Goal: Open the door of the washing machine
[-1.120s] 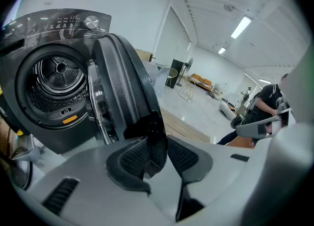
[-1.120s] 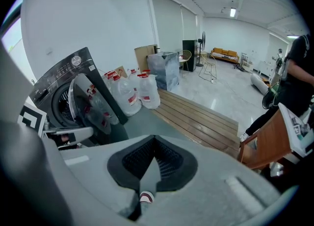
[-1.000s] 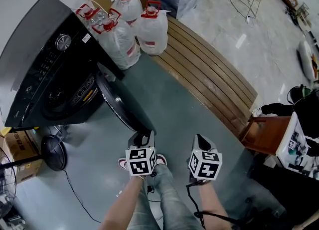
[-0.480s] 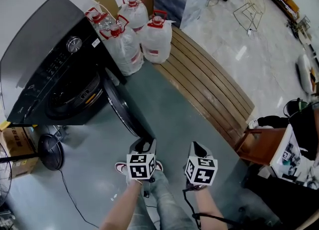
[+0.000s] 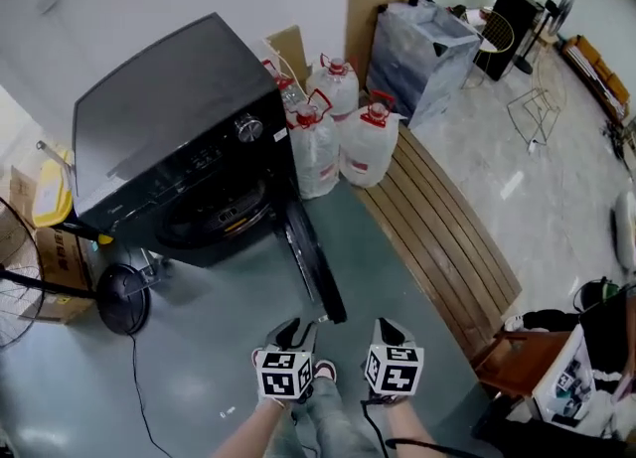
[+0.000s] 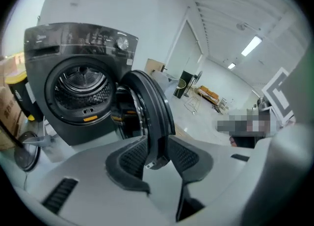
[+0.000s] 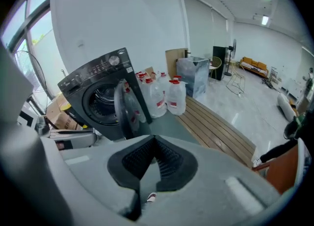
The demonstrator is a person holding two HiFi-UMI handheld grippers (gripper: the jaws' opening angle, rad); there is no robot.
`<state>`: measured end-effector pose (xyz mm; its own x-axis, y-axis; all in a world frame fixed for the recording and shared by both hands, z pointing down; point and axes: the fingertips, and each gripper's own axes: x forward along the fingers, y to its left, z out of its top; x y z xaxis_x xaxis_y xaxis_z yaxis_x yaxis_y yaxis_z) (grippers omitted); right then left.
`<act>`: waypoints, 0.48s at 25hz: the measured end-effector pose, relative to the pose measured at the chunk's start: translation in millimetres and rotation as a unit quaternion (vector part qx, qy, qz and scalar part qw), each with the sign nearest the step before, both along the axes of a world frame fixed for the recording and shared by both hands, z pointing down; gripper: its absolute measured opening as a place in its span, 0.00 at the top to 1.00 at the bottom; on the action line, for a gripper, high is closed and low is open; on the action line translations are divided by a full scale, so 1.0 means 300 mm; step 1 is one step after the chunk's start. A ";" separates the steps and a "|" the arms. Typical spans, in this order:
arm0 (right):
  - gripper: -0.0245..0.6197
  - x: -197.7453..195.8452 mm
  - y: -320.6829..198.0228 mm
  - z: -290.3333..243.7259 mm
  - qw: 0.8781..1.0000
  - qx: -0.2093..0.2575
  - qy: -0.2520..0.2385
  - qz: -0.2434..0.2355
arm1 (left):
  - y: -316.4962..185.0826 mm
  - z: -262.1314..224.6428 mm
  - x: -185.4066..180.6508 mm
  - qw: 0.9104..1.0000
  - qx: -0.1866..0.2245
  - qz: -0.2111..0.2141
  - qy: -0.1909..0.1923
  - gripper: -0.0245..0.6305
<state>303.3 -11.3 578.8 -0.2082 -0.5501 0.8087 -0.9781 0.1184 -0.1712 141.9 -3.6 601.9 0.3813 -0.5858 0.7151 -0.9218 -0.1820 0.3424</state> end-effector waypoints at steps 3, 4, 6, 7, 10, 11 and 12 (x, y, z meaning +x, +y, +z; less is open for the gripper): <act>0.95 -0.138 -0.028 -0.100 0.999 0.016 -0.011 -0.041 | -0.012 -0.137 -0.149 0.999 0.028 -0.033 -0.022 0.79; 0.95 -0.180 -0.033 -0.145 0.998 0.024 -0.014 -0.056 | -0.008 -0.191 -0.202 0.998 0.041 -0.046 -0.033 0.80; 0.95 -0.263 -0.061 -0.240 0.995 0.048 -0.016 -0.086 | -0.015 -0.303 -0.312 0.993 0.069 -0.077 -0.054 0.83; 0.95 -0.304 -0.088 -0.284 0.993 0.062 -0.017 -0.100 | -0.029 -0.355 -0.369 0.990 0.084 -0.094 -0.062 0.84; 0.95 -0.406 -0.122 -0.390 0.988 0.093 -0.025 -0.122 | -0.037 -0.495 -0.536 0.980 0.118 -0.143 -0.074 0.89; 0.95 -0.434 -0.113 -0.419 0.987 0.099 -0.028 -0.124 | -0.021 -0.538 -0.583 0.977 0.127 -0.156 -0.075 0.90; 0.95 -0.461 -0.102 -0.444 0.986 0.104 -0.031 -0.126 | -0.003 -0.578 -0.626 0.974 0.135 -0.166 -0.075 0.90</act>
